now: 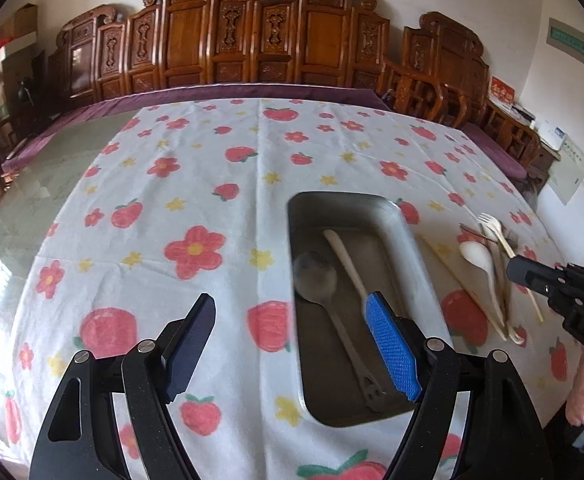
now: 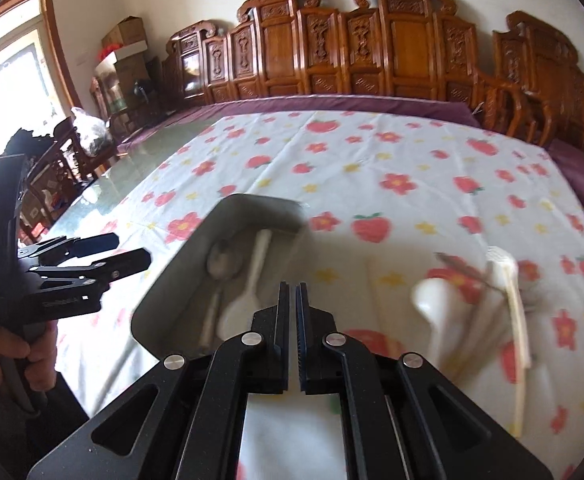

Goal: Organize utensils

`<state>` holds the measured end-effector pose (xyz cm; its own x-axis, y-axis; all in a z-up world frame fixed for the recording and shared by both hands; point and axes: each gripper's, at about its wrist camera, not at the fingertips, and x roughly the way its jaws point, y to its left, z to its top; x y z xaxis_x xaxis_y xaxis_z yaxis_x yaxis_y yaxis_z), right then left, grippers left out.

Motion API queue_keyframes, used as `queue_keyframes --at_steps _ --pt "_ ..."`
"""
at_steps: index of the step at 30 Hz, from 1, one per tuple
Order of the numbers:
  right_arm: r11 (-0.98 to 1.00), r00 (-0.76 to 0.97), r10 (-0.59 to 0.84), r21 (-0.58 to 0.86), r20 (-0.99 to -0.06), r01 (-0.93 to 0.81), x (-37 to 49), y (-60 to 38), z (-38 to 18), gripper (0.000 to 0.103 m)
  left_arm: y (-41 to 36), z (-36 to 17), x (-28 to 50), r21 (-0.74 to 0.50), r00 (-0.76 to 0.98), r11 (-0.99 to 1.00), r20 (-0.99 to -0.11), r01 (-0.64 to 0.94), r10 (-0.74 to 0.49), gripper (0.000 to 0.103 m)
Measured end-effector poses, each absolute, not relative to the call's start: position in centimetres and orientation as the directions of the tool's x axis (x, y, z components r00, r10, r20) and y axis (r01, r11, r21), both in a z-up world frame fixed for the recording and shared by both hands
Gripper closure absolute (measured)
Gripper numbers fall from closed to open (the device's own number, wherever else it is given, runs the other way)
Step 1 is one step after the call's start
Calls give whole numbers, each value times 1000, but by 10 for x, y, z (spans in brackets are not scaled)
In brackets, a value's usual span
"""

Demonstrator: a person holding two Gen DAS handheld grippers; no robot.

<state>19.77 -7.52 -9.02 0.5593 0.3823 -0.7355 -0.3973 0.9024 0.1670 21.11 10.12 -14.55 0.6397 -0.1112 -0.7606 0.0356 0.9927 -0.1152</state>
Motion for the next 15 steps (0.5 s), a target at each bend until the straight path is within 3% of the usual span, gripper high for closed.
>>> queue_keyframes --at_steps 9,12,15 --pt "954 639 258 86 -724 -287 193 -174 -88 97 54 -138 196 -98 638 988 -755 121 -153 28" --pt "965 654 217 59 -725 -255 197 -199 -100 87 40 -134 192 -72 651 989 -746 129 -139 29" --pt "969 658 199 46 -726 -241 204 -220 -118 87 24 -129 189 -41 672 991 -732 125 -115 29"
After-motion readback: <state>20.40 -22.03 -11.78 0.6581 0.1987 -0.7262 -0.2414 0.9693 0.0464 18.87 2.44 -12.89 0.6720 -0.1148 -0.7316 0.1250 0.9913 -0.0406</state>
